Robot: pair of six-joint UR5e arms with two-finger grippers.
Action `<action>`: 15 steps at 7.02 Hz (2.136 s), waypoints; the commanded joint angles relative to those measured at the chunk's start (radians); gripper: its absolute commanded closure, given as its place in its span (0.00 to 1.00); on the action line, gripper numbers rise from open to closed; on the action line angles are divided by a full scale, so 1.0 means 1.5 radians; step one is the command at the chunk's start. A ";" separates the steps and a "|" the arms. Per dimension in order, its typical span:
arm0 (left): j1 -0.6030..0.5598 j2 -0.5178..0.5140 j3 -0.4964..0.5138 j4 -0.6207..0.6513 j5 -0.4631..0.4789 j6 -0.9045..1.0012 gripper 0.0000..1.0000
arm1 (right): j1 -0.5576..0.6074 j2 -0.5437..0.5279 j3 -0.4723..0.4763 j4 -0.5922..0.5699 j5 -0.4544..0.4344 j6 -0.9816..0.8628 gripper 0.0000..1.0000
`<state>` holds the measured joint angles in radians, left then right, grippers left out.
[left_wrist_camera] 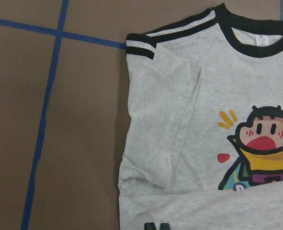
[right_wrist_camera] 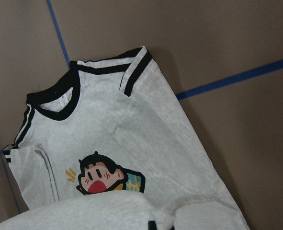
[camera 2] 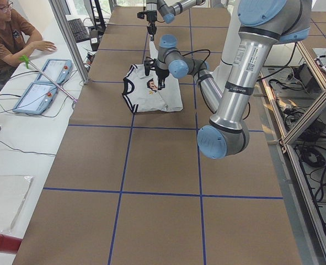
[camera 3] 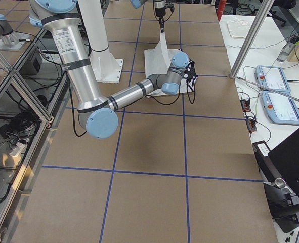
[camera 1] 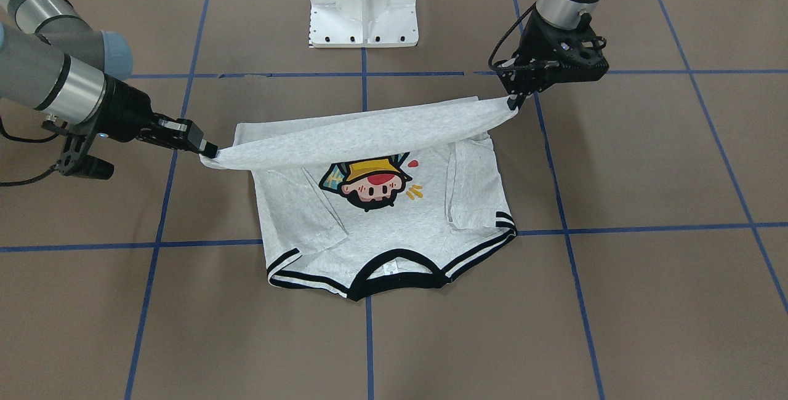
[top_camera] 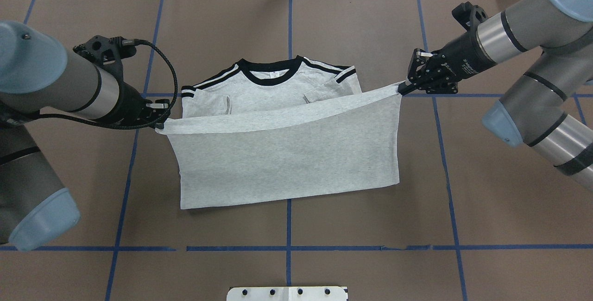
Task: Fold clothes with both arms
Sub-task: 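Lay the hem down near the collar with both grippers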
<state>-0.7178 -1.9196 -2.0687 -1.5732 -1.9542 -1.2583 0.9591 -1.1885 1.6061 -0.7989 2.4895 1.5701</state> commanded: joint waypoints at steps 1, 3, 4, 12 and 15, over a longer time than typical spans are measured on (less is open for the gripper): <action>-0.016 -0.018 0.064 -0.048 0.002 0.000 1.00 | -0.002 0.050 -0.061 0.000 -0.025 -0.001 1.00; -0.050 -0.017 0.077 -0.049 0.003 0.001 1.00 | -0.004 0.087 -0.107 0.001 -0.030 -0.005 1.00; -0.061 -0.016 0.077 -0.046 0.003 0.001 1.00 | -0.005 0.088 -0.109 0.000 -0.033 -0.014 1.00; -0.069 -0.069 0.286 -0.180 0.013 -0.007 1.00 | -0.009 0.136 -0.206 0.002 -0.062 -0.039 1.00; -0.074 -0.070 0.292 -0.182 0.013 -0.006 1.00 | -0.011 0.155 -0.240 0.002 -0.066 -0.039 1.00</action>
<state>-0.8273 -2.0233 -1.6334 -1.8448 -1.9345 -1.2673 0.9428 -0.9621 1.2592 -0.7965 2.3920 1.5115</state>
